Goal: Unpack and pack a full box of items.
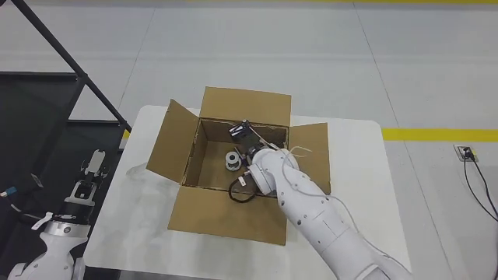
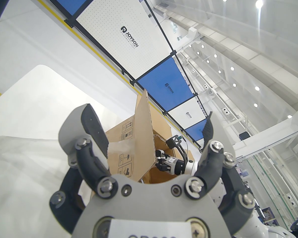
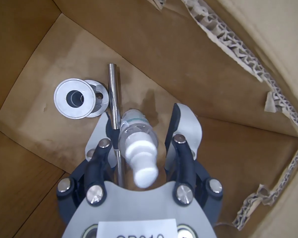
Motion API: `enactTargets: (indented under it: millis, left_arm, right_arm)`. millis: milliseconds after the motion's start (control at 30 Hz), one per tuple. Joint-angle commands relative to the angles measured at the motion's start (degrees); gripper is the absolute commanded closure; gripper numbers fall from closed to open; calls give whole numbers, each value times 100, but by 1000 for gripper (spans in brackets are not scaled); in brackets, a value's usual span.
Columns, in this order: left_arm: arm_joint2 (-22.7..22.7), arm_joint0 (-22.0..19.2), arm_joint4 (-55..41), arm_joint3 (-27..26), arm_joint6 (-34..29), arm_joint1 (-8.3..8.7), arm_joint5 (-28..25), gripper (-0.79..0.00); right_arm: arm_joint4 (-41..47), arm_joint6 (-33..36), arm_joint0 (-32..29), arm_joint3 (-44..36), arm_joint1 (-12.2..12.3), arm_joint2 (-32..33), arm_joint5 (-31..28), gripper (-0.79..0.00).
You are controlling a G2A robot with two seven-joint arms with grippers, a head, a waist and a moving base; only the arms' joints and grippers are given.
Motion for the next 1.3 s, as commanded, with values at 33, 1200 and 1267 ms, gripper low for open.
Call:
enactTargets:
  millis: [33,1200,1267]
  left_arm:
    - [0,0,0,0,0,0,0,-785]
    - [1432,-649,1735,-46,-341,-34,49,-785]
    - [1532,-646,1782,-96,-367,-40,38,-785]
  right_arm:
    - [-83,19,-35,-85,1,36,57,-668]
    - [842,-1763,-4052,-6211,706,3114,-237,-785]
    - [1357,-1502,-4194,-6218,751,3594,-370,-785]
